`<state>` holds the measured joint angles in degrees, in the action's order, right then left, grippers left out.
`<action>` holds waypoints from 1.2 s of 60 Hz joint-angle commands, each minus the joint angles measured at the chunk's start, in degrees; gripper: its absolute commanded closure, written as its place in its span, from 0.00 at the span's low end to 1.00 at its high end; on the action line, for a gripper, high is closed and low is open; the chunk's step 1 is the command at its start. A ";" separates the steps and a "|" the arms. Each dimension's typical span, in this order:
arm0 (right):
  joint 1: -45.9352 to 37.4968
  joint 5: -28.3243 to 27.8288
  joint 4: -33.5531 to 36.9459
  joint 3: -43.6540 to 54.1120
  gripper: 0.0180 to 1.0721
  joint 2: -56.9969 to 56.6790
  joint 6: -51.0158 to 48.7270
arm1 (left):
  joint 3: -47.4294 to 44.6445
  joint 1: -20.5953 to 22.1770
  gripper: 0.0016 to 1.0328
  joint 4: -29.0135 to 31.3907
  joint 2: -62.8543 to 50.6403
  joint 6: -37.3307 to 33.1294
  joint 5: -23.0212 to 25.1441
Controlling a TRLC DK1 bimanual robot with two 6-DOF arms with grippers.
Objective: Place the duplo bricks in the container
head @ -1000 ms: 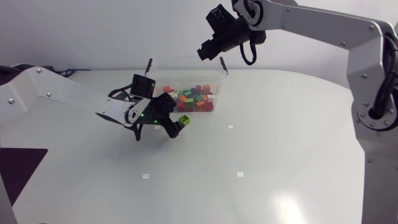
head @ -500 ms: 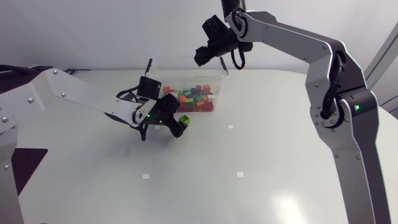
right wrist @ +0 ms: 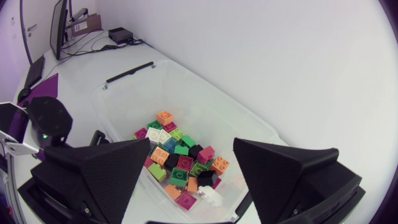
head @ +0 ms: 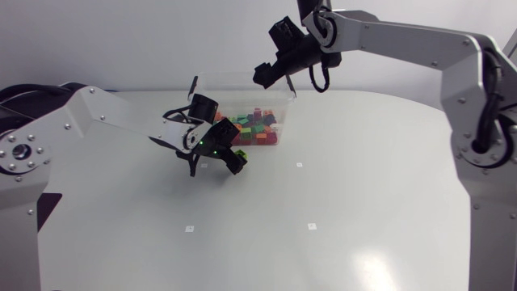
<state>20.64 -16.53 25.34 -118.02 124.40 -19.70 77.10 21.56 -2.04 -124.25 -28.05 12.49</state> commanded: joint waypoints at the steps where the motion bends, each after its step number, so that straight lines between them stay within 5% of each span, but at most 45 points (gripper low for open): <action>1: 0.54 -0.25 -2.05 5.43 0.06 -5.66 -0.42 | 3.50 -0.03 0.09 2.22 -2.49 1.60 -0.36; 24: -0.17 -1.13 -5.04 20.11 0.06 -19.02 -1.13 | 6.92 0.59 0.33 8.20 -4.95 2.74 -0.19; 31: -0.17 -1.22 -6.27 24.85 0.06 -22.36 -1.21 | 6.84 0.59 0.47 8.55 -4.78 2.92 0.25; 38: -0.34 -1.22 -7.50 30.13 0.06 -25.87 -1.39 | 6.66 0.59 0.72 9.07 -4.43 3.00 0.60; 72: -2.36 -2.10 -11.54 50.25 0.06 -36.68 -2.88 | 2.00 -0.03 0.73 15.67 10.95 0.46 3.24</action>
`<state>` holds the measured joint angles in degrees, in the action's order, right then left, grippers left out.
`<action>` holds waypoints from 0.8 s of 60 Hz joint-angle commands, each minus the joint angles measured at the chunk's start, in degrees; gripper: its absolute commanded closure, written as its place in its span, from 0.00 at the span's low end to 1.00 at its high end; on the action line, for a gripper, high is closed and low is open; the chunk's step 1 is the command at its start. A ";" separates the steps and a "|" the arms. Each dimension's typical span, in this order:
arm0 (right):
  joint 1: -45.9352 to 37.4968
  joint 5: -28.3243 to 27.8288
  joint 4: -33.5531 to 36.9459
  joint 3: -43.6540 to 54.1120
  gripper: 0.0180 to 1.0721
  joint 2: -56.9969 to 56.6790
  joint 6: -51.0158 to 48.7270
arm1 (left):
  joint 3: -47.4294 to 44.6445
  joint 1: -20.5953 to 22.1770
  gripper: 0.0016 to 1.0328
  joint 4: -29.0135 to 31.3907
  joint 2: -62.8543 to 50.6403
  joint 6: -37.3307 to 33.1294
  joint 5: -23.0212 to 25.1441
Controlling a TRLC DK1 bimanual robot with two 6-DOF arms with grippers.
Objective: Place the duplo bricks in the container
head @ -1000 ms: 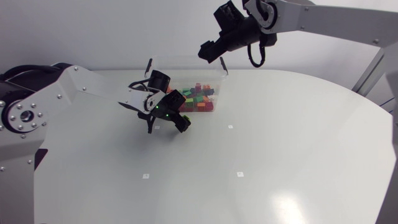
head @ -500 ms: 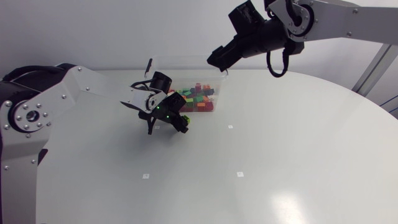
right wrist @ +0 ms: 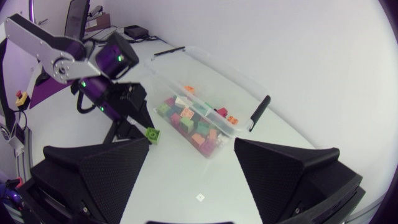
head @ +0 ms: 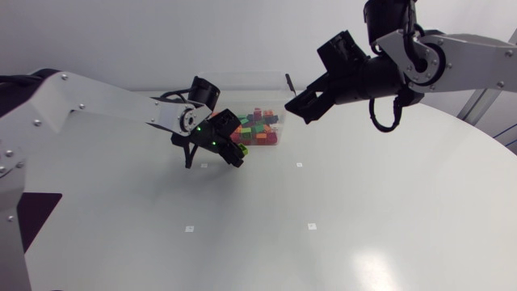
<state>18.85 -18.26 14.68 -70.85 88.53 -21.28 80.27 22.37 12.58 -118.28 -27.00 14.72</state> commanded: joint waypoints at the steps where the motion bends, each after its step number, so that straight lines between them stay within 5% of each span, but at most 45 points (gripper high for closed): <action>1: -0.57 -0.37 -1.05 3.53 0.06 -0.99 -1.31 | -1.17 -1.01 0.73 1.22 5.60 -0.59 1.10; 27: -0.13 -0.37 -4.31 13.54 0.06 -2.75 -2.01 | 9.29 -3.83 0.73 6.14 11.32 0.02 3.21; 48: 2.33 1.30 -5.18 16.97 0.06 -2.40 -3.42 | 25.37 -4.27 0.73 6.23 2.00 4.42 3.56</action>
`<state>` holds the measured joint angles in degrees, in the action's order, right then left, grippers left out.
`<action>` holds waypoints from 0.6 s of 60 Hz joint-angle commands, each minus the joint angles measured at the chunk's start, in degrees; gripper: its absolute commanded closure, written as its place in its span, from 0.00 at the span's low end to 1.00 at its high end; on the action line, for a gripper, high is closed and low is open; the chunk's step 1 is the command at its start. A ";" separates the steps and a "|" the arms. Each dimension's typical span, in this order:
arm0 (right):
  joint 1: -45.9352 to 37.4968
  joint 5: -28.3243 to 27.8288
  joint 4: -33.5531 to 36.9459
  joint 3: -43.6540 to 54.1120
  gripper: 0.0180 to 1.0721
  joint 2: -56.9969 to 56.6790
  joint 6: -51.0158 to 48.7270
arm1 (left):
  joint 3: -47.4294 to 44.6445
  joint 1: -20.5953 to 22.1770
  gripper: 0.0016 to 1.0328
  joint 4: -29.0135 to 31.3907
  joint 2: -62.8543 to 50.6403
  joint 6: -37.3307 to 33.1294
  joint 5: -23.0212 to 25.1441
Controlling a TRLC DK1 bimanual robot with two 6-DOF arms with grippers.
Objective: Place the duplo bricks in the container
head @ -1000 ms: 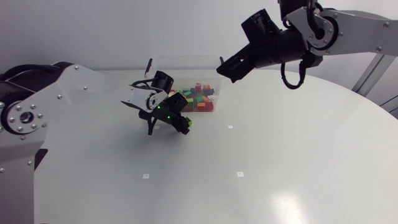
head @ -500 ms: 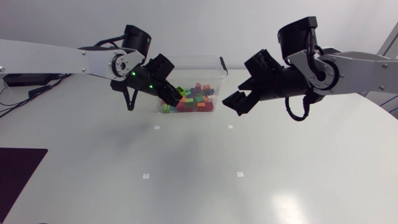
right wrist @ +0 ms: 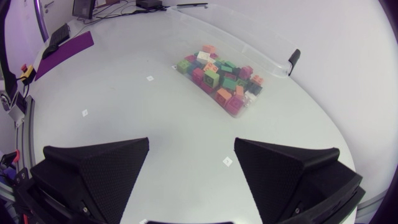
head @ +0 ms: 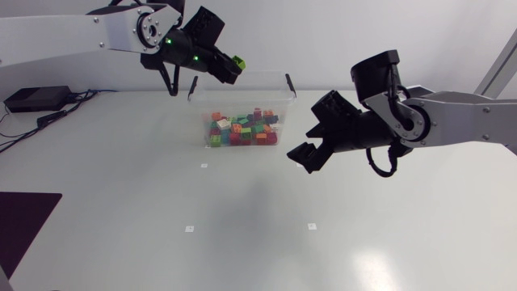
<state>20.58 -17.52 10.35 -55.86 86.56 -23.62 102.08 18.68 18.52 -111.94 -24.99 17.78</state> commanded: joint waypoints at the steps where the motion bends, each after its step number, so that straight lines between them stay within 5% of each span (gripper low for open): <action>1: 0.60 0.56 -0.94 2.07 0.06 -0.43 -1.08 | 3.91 -0.66 0.73 0.28 -4.60 2.49 0.50; 23: 0.60 0.73 -1.30 3.56 0.06 -0.70 -1.70 | 26.85 -1.19 0.69 8.11 -22.36 4.43 -0.03; 28: 0.60 0.82 -1.30 3.91 0.06 -1.22 -1.70 | 33.18 -1.01 0.49 12.59 -25.96 4.16 -0.47; 32: 0.60 0.82 -1.30 4.18 0.06 -1.49 -2.05 | 37.93 -0.75 0.13 17.51 -28.42 3.37 -0.91; 36: 0.52 0.82 -1.30 4.44 0.06 -1.57 -2.22 | 40.48 -0.57 0.04 20.15 -29.30 3.20 -1.61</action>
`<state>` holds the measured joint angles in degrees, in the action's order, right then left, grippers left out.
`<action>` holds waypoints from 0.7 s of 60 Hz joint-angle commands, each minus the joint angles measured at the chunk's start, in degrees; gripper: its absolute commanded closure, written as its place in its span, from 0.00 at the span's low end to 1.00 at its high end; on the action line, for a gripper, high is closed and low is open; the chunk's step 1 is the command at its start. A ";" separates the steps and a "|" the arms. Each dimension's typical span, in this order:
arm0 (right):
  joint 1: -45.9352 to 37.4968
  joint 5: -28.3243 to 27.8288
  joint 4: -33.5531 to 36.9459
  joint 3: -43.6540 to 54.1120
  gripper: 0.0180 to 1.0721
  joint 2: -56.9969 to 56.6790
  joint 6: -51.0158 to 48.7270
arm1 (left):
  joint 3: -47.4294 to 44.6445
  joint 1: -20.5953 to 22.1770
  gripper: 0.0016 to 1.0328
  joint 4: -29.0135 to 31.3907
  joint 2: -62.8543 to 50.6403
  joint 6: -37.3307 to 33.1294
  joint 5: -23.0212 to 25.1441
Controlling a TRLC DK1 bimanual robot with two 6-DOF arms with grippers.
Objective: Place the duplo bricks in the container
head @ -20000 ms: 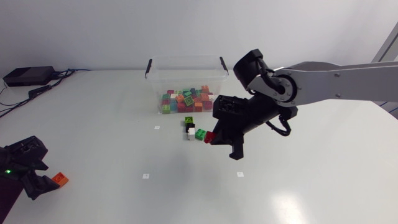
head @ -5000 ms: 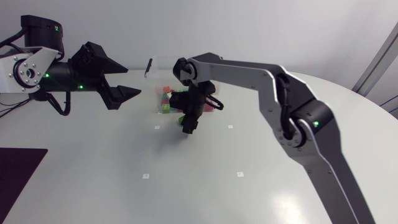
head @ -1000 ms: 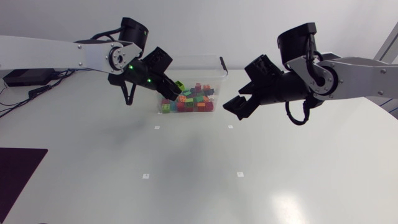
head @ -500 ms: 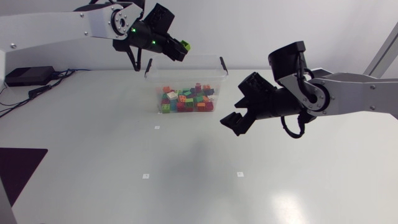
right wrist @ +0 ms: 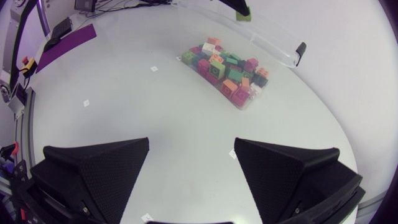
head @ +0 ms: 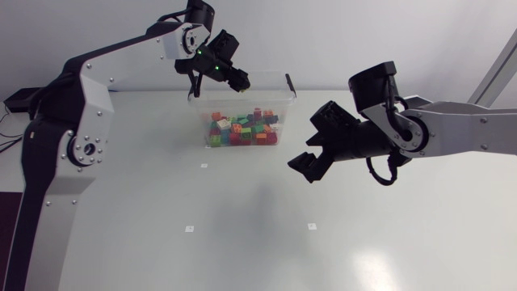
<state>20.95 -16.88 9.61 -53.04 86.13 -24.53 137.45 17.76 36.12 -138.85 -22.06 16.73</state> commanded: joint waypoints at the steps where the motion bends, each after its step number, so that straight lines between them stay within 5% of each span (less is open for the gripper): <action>1: 0.14 0.19 -0.55 1.71 0.06 -1.14 -1.39 | 5.64 0.43 0.04 3.26 -2.48 0.18 -0.65; 15: 0.14 0.19 -0.55 1.80 0.06 -1.58 -1.57 | 5.55 0.70 0.04 8.09 1.74 -1.05 -0.65; 42: -1.26 0.98 -0.38 3.47 0.06 -7.73 -1.22 | -5.52 0.96 0.04 7.30 14.83 -1.31 -2.14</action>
<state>20.56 -16.47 9.54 -51.46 80.09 -25.34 135.79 18.81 43.75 -126.89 -22.70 15.07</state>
